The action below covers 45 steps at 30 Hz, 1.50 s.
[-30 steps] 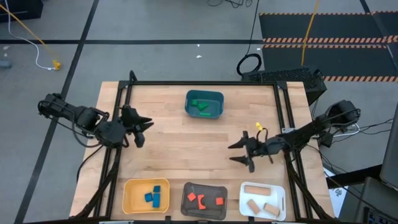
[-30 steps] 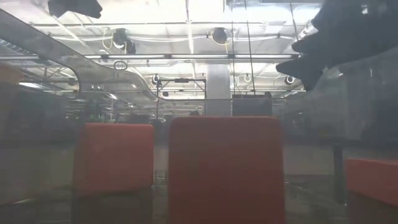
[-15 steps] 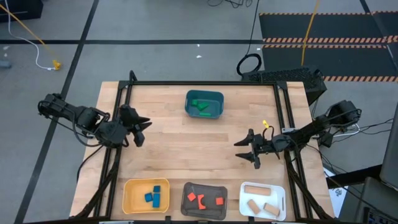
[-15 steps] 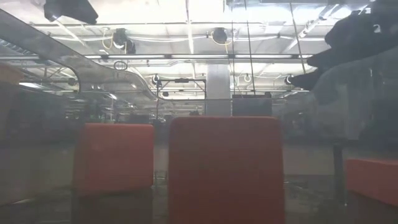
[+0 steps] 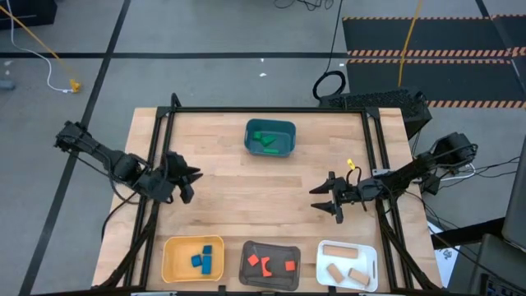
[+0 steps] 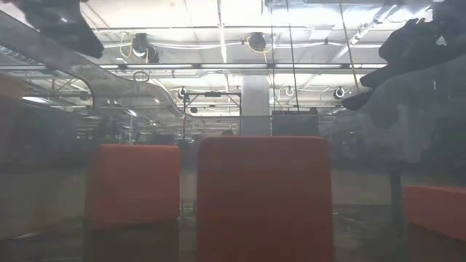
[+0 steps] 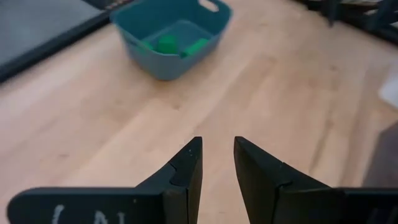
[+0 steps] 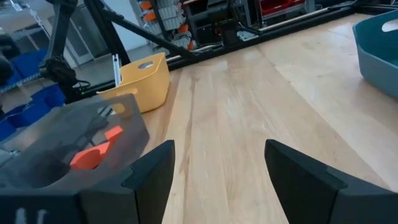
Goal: Sort & place blocks by color
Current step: Return to Home Position
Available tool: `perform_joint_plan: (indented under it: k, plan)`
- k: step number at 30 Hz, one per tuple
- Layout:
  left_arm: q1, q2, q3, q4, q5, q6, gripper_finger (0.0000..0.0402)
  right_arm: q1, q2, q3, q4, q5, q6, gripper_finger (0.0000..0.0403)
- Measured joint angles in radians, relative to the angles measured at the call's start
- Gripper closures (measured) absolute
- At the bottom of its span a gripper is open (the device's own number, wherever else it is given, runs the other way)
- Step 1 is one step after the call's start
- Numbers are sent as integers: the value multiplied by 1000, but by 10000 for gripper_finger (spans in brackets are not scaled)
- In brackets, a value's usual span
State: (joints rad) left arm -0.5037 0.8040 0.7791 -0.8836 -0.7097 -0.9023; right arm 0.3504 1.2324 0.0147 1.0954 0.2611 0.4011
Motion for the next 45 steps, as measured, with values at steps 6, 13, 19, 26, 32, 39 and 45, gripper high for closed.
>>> perform_joint_plan:
  k: [6, 13, 19, 26, 32, 39, 45]
  plan:
    - [-46, -14, -194, 336, 1, 69, 309, 0, 0, -1, -4, 0, -28, 161]
    - [-55, -15, -385, 706, 2, 115, 309, 0, 0, -1, -5, 0, -23, 161]
    - [-54, -15, -496, 891, 11, 142, 309, 0, 0, -1, -5, -1, -23, 161]
    - [-54, -15, -601, 1013, 11, 129, 309, 0, 0, -1, -5, -1, -23, 161]
    - [-54, -15, -683, 1104, 11, 100, 309, 0, 0, -1, -5, -1, -24, 161]
    - [-54, -15, -740, 1148, 11, 69, 309, 0, 0, -1, -5, -1, -24, 161]
    - [-53, -15, -751, 1148, 11, 68, 309, 0, 0, -2, -5, -1, -24, 161]
